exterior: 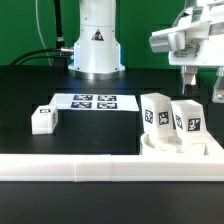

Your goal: Assemble stool

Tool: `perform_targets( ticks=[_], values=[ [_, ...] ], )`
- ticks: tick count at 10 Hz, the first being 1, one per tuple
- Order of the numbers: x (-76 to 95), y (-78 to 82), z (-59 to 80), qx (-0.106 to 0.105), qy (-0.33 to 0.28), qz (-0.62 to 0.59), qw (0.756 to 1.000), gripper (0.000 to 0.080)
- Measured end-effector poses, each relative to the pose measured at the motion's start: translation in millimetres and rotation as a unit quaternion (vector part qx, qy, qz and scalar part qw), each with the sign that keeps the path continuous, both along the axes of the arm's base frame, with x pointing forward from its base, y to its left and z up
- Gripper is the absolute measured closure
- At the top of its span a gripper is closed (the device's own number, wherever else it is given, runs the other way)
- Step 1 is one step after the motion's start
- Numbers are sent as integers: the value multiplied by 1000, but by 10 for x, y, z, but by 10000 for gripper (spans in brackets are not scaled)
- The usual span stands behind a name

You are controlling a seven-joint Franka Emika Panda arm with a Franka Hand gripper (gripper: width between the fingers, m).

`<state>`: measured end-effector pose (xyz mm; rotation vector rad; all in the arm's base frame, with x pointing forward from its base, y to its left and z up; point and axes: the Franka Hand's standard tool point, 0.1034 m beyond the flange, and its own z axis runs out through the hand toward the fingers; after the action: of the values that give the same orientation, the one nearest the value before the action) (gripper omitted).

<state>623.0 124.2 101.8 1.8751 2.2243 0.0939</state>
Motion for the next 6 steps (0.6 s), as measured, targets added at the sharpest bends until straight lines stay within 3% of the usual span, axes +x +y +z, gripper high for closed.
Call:
perform_targets(
  ticks=[6],
  values=[
    [-78, -45, -112, 5, 9, -43, 999, 150]
  ],
)
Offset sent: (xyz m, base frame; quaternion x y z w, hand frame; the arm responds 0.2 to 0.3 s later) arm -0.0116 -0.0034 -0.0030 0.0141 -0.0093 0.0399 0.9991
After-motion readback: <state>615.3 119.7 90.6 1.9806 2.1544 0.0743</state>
